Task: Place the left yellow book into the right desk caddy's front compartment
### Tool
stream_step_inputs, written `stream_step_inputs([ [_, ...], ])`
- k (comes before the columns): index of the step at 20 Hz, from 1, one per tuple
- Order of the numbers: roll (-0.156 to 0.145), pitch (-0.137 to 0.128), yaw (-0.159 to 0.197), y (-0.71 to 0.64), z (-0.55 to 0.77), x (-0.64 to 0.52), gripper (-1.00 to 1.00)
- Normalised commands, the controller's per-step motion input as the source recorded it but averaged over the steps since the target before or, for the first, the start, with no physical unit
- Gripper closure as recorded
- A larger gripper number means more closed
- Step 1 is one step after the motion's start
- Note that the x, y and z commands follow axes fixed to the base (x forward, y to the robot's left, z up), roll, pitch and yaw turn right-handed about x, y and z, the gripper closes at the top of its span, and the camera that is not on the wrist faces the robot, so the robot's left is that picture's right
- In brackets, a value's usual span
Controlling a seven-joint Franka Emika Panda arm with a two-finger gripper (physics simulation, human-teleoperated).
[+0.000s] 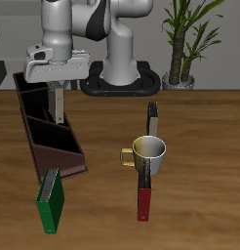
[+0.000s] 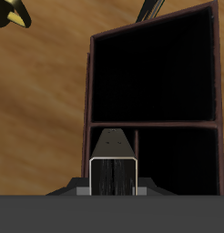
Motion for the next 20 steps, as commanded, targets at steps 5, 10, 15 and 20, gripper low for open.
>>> stream_step_inputs([
  [5, 0.001, 0.018, -0.014, 0.02, -0.17, 0.05, 1.00],
  [10, -0.015, 0.022, -0.024, -0.06, -0.15, 0.00, 1.00],
  [15, -0.021, 0.035, -0.008, -0.09, -0.26, 0.02, 1.00],
  [20, -0.001, 0.034, 0.002, 0.01, -0.25, 0.08, 1.00],
])
